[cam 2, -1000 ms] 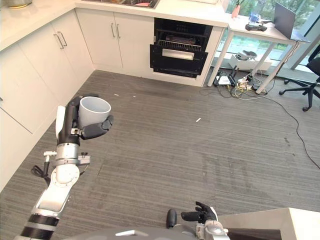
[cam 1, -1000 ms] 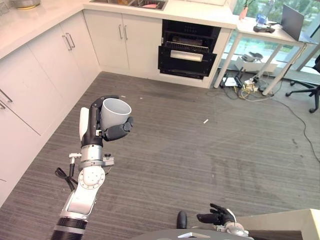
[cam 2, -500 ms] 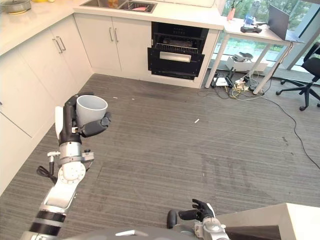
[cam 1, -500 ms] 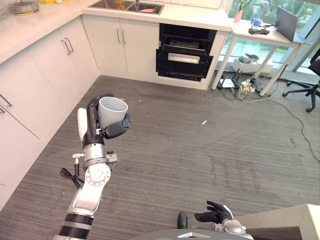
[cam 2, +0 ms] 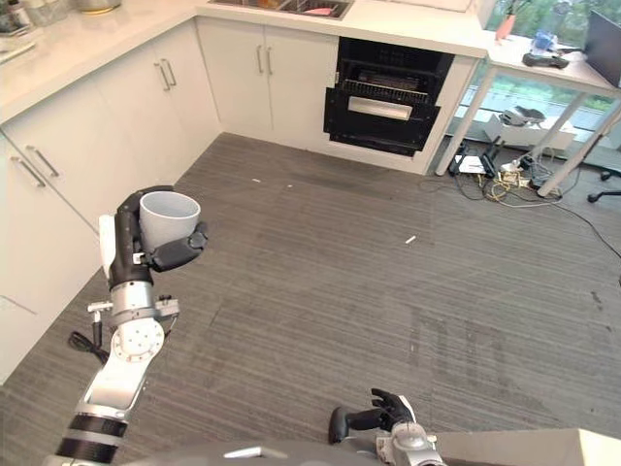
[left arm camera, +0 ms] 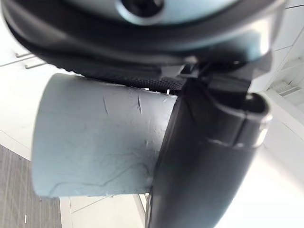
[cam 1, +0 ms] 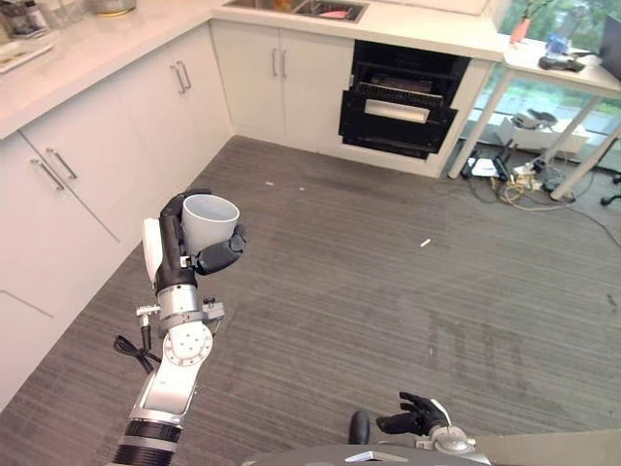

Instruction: Place the dishes in the dishwasher.

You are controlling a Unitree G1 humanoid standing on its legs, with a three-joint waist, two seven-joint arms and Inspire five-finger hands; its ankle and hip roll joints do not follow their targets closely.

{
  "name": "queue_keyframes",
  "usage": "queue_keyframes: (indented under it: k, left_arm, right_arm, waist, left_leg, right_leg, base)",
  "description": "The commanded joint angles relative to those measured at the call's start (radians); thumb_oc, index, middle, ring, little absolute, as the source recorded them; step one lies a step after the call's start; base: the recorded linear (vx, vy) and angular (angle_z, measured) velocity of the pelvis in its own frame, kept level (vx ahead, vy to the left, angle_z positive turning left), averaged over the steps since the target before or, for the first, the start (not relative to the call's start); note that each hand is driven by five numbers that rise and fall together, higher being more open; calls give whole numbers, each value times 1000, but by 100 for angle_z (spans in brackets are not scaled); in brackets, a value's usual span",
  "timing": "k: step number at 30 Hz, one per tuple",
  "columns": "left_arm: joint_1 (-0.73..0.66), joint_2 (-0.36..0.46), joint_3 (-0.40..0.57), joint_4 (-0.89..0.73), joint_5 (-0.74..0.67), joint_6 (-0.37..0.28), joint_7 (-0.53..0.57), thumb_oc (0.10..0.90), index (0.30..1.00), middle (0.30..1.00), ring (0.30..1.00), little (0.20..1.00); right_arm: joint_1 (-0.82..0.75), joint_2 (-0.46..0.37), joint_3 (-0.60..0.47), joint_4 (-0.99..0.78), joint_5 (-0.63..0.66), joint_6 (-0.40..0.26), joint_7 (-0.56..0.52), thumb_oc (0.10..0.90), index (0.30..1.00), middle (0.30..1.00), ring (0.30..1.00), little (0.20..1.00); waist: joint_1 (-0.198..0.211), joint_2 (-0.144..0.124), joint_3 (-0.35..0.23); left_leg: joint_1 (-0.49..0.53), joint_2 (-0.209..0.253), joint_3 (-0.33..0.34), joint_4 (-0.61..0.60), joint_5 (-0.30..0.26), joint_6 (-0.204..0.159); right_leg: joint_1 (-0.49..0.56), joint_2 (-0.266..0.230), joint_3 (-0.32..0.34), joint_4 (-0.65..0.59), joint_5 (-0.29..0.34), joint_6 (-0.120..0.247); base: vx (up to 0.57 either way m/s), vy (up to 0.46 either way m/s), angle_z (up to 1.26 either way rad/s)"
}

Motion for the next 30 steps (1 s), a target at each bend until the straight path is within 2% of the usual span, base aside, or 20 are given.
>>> queue_keyframes:
  k: [1,2,3,5,6,8,10,11,14,16,18,20,21,22,24,25,26,27,28,30]
  left_arm:
    - [-85,50,49,-57,0,-89,51,400,300,300,300,300]
    - [-92,46,49,-57,-5,-92,52,400,300,300,300,300]
    - [-101,42,44,-60,-4,-98,46,400,300,300,300,300]
    - [-101,41,44,-57,-3,-101,36,400,300,300,300,300]
    - [-101,41,44,-57,-3,-101,36,400,300,300,300,300]
    - [-87,43,50,-56,3,-95,30,400,300,300,300,300]
    - [-65,39,68,-72,15,-92,35,400,300,300,300,300]
    - [-56,34,70,-78,24,-87,34,400,300,300,300,300]
    - [-50,32,72,-83,18,-87,33,400,300,300,300,300]
    - [-53,44,60,-105,26,-81,23,400,300,300,300,300]
    - [-78,62,33,-108,33,-79,22,400,300,300,300,300]
    - [-107,81,0,-115,34,-72,16,400,300,300,300,300]
    - [-107,82,0,-114,33,-72,16,400,300,300,300,300]
    - [-129,111,-35,-129,38,-74,-9,400,300,300,300,300]
    - [-131,122,-49,-124,32,-72,-29,400,300,300,300,300]
    - [-132,121,-48,-124,32,-72,-29,400,300,300,300,300]
    - [-132,114,-59,-117,19,-67,-31,400,300,300,300,300]
    - [-139,114,-62,-118,14,-69,-42,400,300,300,300,300]
    - [-139,114,-62,-118,14,-69,-42,400,300,300,300,300]
    - [-158,103,-84,-99,-21,-89,-70,400,300,300,300,300]
  right_arm:
    - [-21,-22,30,-15,-11,-36,-22,800,900,900,900,900]
    - [-24,-33,30,-29,-19,-39,-18,800,900,900,900,900]
    - [-20,-50,24,-31,-21,-38,-17,800,900,900,900,900]
    - [-20,-59,12,-10,-22,-25,-18,800,900,900,900,900]
    - [-20,-59,12,-10,-22,-25,-18,800,900,900,900,900]
    - [-22,-63,2,14,-33,-16,-19,800,900,900,900,900]
    - [-25,-62,14,27,-68,-15,-17,800,900,900,900,900]
    - [-31,-58,32,42,-92,-8,-12,800,900,900,900,900]
    - [-26,-50,36,46,-99,-6,-10,800,900,900,900,900]
    - [-6,-18,29,63,-101,-5,-6,800,900,900,900,900]
    - [-10,-4,35,71,-102,-2,-12,800,900,900,900,900]
    - [-6,14,43,67,-108,-2,-9,800,900,900,900,900]
    - [-6,14,42,66,-109,-2,-9,800,900,900,900,900]
    - [-23,18,46,43,-111,-2,-7,800,900,900,900,900]
    - [-37,13,23,34,-85,-4,-12,800,900,900,900,900]
    - [-38,12,22,34,-85,-4,-12,800,900,900,900,900]
    - [-44,11,5,29,-63,-9,-14,800,900,900,900,900]
    - [-44,11,-3,28,-44,-15,-12,800,900,900,900,900]
    - [-44,10,-2,28,-44,-15,-12,800,900,900,900,900]
    - [-32,1,2,42,-37,-5,-12,800,900,900,900,900]
  waist:
    - [-17,-66,16]
    - [-13,-67,40]
    - [-2,-71,61]
    - [6,-68,60]
    - [6,-68,60]
    - [26,-60,41]
    - [61,-49,28]
    - [86,-63,12]
    - [96,-80,-3]
    - [104,-115,-30]
    - [105,-151,-49]
    - [91,-178,-59]
    - [94,-175,-61]
    - [39,-135,-27]
    - [-3,-111,-1]
    - [-2,-108,-4]
    - [-31,-101,11]
    - [-74,-77,29]
    - [-76,-76,28]
    - [-120,-81,18]
  left_leg:
    - [-163,-81,-38,156,50,-35]
    - [-226,-79,-14,269,67,-54]
    - [-310,-58,38,393,132,-72]
    - [-391,-23,138,360,145,-64]
    - [-391,-23,138,360,145,-64]
    - [-419,-42,203,193,155,-42]
    - [-471,-30,259,-42,228,-43]
    - [-511,-4,262,-79,254,-43]
    - [-498,-9,274,-78,267,-39]
    - [-454,-29,290,-70,332,-5]
    - [-417,-73,282,-74,301,28]
    - [-359,-115,277,-74,249,60]
    - [-361,-110,279,-76,252,60]
    - [-257,-104,231,-79,181,86]
    - [-188,-110,181,-79,133,98]
    - [-195,-107,182,-79,136,97]
    - [-163,-113,150,-79,118,91]
    - [-114,-111,94,-79,100,80]
    - [-115,-110,93,-79,100,80]
    - [-37,-136,34,-79,42,55]
  right_leg:
    - [120,8,53,48,-223,11]
    - [122,3,43,54,-228,6]
    - [149,-2,19,47,-243,-2]
    - [188,-9,-24,29,-263,0]
    - [188,-9,-24,29,-263,0]
    - [222,-6,-28,18,-283,17]
    - [277,15,-15,18,-337,26]
    - [330,12,8,23,-365,26]
    - [360,2,22,38,-384,32]
    - [376,-21,42,142,-368,55]
    - [330,-50,54,264,-248,109]
    - [278,-77,93,434,-20,174]
    - [275,-73,96,432,-15,174]
    - [114,-34,125,764,91,177]
    - [-7,13,135,880,14,168]
    - [-16,16,135,884,16,167]
    - [-87,70,160,891,-49,159]
    - [-211,90,153,801,-145,127]
    - [-211,90,152,800,-144,126]
    - [-238,50,174,364,-169,99]
  base:
    - [-59,-68,22]
    - [49,-102,44]
    - [115,-123,63]
    - [189,-65,49]
    - [254,27,67]
    - [429,100,69]
    - [690,185,25]
    - [534,136,47]
    - [423,99,4]
    - [779,237,-74]
    - [476,213,-75]
    - [423,198,-65]
    - [647,304,-45]
    - [641,286,-17]
    - [546,230,54]
    - [334,93,72]
    - [568,48,53]
    - [582,52,35]
    - [804,-27,61]
    - [718,-93,93]
